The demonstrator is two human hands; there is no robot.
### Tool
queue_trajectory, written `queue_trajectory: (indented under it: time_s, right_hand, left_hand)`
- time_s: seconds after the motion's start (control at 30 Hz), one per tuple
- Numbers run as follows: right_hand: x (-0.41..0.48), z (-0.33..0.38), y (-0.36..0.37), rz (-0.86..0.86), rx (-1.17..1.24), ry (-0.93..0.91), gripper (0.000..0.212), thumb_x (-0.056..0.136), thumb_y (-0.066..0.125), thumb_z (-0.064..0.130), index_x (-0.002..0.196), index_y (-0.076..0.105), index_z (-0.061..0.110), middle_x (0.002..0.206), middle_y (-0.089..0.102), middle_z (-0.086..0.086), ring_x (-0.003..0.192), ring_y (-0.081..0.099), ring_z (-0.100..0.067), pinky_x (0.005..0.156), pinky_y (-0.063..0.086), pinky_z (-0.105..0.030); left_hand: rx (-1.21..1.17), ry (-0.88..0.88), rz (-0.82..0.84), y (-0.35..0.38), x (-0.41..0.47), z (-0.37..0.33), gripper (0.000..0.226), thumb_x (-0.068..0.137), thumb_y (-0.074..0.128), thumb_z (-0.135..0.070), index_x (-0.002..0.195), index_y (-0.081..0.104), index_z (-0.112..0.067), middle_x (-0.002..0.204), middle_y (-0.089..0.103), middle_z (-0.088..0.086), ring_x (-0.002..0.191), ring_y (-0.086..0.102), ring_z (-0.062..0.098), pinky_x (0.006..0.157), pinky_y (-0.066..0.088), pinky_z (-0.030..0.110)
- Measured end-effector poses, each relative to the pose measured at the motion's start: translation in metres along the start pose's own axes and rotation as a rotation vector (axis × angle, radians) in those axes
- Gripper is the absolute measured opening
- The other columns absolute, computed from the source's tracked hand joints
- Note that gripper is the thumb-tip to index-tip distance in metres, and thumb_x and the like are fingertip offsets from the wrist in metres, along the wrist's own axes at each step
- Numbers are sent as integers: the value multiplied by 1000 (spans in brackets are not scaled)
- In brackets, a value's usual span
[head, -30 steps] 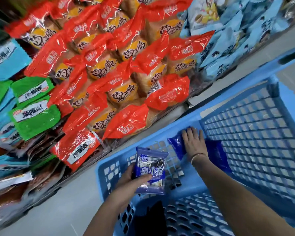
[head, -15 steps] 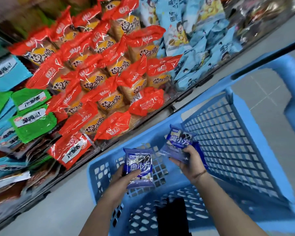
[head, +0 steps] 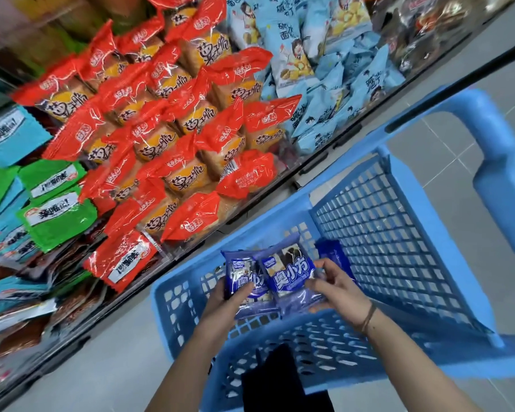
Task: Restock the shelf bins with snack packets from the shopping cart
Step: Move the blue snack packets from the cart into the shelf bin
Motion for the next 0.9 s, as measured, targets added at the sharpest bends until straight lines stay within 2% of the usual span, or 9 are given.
queue_trajectory:
  time_s: [0.1,0.2,0.33,0.4,0.5,0.6,0.7,0.83,0.9]
  right_hand:
    - [-1,-8,16,-3,-69,7,20,90,56,2,90,40,14,69,40,-1,50,51,0,46,54,-25]
    - [0,-19,35,26,-266,-46,20,90,59,13,85,41,20,70,48,0,52,52,-5,39,48,-22]
    - [4,-28,45,47,-430,-98,19,88,61,27,76,48,34,64,56,17,53,51,0,47,45,-19]
    - [13,-24,20,-153,-431,-103,2,90,60,29,90,58,31,83,61,15,75,58,-8,67,46,-18]
    - [21,-16,-58,-623,-808,-4,38,86,62,22,118,51,5,117,52,-13,107,50,-29,90,42,-35]
    - [44,-22,-87,-652,-1118,139,50,84,59,19,127,38,6,128,44,-13,114,45,-31,87,42,-41]
    - [72,-38,-82,-622,-1119,194,55,82,62,13,127,33,4,134,39,-16,120,40,-33,92,40,-41]
    - [78,-39,-88,-803,-732,171,38,79,63,5,111,43,4,119,53,-19,104,53,-35,80,47,-43]
    - [74,-36,-84,-785,-897,157,41,79,61,3,117,43,3,125,46,-19,112,46,-35,83,45,-44]
  left_hand:
    - [15,6,-4,7,-2,0,84,63,68,-61,136,40,-30,130,52,-12,123,49,15,108,39,43]
    - [62,35,-22,11,-2,-5,82,54,74,-64,123,51,-27,125,61,-6,110,60,13,97,48,39]
    - [35,-6,-7,6,5,3,89,44,85,-46,124,55,-22,111,71,0,101,68,21,96,50,45]
    - [2,-40,4,2,8,8,81,50,87,-38,123,55,-24,109,71,-3,99,68,18,91,52,41]
    - [-24,-64,1,-2,11,14,79,45,88,-47,117,58,-32,103,73,-10,96,70,13,89,51,37]
    - [-58,-64,0,-6,20,16,82,36,88,-55,111,60,-38,108,72,-9,100,68,15,94,49,41]
    - [-57,-84,-12,-11,28,22,69,40,85,-56,101,55,-47,112,64,-14,106,61,13,97,46,40]
    - [-77,-55,-31,-13,28,27,77,44,84,-55,115,57,-39,105,71,-14,99,67,11,90,50,36]
    - [-83,-58,-55,-14,24,29,79,44,84,-56,115,58,-36,111,69,-13,106,64,13,98,48,40]
Point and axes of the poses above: each hand's wrist, its own x-axis towards the middle knuckle, its own y-axis out of the palm, z = x × y, the point moved 8 cm from there along x, towards the middle knuckle
